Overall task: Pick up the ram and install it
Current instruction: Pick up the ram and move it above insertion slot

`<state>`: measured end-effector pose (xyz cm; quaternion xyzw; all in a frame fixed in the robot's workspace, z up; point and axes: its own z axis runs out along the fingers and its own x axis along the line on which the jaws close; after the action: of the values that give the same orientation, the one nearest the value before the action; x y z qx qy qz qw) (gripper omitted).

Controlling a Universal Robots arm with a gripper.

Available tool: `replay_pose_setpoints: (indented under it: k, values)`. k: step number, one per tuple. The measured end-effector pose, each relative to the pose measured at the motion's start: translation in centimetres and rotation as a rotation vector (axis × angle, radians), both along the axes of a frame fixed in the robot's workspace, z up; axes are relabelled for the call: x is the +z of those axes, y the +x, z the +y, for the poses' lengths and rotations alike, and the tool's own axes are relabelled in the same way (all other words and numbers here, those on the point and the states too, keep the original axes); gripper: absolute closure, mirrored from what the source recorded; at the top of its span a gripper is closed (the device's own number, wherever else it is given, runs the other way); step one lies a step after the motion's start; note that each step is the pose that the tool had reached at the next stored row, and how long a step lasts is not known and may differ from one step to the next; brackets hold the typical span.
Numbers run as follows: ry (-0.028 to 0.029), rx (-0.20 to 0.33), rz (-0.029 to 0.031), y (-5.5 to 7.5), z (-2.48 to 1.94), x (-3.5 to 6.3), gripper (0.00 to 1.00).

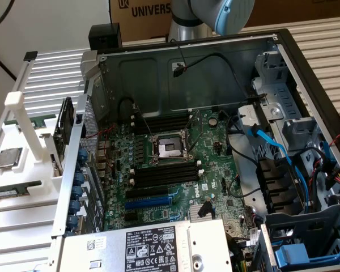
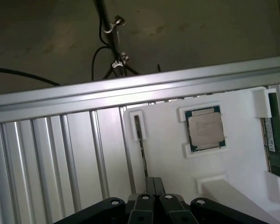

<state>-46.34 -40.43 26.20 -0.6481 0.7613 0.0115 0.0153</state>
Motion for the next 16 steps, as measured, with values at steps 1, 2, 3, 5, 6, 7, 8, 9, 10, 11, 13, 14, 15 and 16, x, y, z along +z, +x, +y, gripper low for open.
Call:
replay_pose_setpoints:
  k: [1,2,3,5,6,7,8,9,10,11,13,14,15,16]
  values:
    - [0.0000,0.000,0.0000,0.00,0.00,0.00,0.90]
    - [0.0001,0.000,-0.0001,0.00,0.00,-0.01,0.90]
    - [0.0000,0.000,-0.0001,0.00,0.00,0.00,0.90]
    - [0.0000,0.000,-0.0001,0.00,0.00,-0.01,0.89]
    - [0.0000,0.000,0.0000,0.00,0.00,0.00,0.89]
    - [0.0000,0.000,-0.0001,0.00,0.00,0.00,0.82]
    - [0.0001,0.000,-0.0001,0.00,0.00,-0.01,0.82]
    - [0.0001,0.000,-0.0001,0.00,0.00,0.00,0.82]
    - [0.0000,0.000,-0.0001,0.00,0.00,-0.01,0.82]
    - [0.0000,0.000,0.0000,0.00,0.00,0.00,0.82]
    - [0.0001,0.000,-0.0001,0.00,0.00,0.00,0.82]
    - [0.0000,0.000,-0.0001,0.00,0.00,0.00,0.82]
    - [0.0001,0.000,-0.0001,0.00,0.00,0.00,0.82]
    - [0.0000,0.000,0.0000,0.00,0.00,0.00,0.82]
